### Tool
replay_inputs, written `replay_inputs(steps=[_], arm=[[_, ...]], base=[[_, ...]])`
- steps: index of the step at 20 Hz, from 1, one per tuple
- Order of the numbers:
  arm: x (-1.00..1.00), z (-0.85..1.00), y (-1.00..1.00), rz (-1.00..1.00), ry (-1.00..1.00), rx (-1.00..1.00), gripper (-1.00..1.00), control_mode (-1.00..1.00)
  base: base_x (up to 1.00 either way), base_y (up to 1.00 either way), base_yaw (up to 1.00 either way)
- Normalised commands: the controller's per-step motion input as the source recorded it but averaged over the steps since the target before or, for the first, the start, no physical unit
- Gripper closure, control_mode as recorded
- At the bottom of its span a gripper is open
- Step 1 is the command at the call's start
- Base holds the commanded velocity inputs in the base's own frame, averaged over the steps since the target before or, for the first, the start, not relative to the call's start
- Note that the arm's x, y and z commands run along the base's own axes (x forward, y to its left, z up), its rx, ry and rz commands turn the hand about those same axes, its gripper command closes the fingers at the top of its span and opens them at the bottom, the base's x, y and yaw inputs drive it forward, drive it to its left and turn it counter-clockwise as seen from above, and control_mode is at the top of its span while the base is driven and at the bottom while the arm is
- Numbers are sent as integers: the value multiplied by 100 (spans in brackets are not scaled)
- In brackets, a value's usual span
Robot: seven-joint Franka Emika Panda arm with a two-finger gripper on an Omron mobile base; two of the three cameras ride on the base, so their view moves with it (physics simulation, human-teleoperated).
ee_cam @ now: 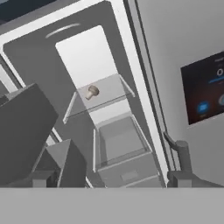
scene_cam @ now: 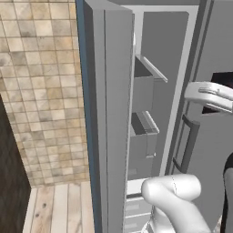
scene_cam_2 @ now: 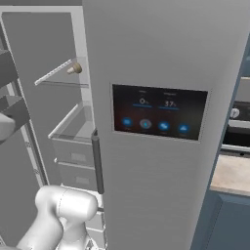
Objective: Take the corn, mushroom, and eggplant from the freezer and place them in the bowl on the counter.
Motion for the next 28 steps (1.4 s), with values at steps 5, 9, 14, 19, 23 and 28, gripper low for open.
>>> replay_inputs(steps=[5, 9, 14, 19, 23, 28], arm=[[0, -1, 6, 0, 9, 41, -100, -100], [0, -58, 43, 0, -14, 23, -100, -100], [33, -16, 23, 0, -4, 0, -100, -100], [23, 0, -9, 0, 6, 9, -100, -100], [29, 0, -5, 0, 0, 6, -100, -100], [47, 0, 0, 0, 2, 1, -100, -100]], base=[[0, 0, 0], [0, 0, 0], [0, 0, 0], [0, 0, 0], [0, 0, 0], [0, 0, 0]])
